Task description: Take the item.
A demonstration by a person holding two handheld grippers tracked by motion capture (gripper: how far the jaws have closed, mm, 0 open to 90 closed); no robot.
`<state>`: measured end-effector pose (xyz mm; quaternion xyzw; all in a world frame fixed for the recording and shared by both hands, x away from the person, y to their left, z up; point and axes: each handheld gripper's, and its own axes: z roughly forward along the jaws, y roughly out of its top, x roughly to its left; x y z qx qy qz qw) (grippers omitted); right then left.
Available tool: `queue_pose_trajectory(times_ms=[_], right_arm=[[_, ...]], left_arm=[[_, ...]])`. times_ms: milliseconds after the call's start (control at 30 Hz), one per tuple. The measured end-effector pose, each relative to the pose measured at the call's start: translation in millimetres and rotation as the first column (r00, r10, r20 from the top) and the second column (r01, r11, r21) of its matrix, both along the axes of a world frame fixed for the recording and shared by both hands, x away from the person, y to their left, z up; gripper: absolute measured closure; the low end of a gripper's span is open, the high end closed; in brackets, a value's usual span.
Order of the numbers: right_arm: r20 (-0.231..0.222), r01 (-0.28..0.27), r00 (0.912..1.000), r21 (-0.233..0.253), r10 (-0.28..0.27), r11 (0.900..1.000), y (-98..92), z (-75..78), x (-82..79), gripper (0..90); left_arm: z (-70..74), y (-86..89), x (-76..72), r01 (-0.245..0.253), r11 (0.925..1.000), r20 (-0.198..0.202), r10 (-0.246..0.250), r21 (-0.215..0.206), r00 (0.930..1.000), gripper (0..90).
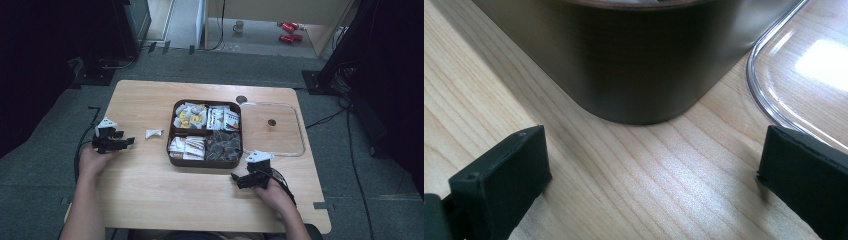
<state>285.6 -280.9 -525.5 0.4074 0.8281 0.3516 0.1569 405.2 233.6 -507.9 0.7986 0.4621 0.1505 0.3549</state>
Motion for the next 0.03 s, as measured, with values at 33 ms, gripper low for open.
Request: queue_pose_trajectory(times_ms=[33], right_arm=[[0.000, 0.000, 1.0000, 0.000, 0.000, 1.000, 0.0, 0.0, 0.0, 0.0]], left_arm=[[0.0, 0.0, 0.0, 0.000, 1.0000, 0.000, 0.000, 0.000, 1.0000, 38.4]])
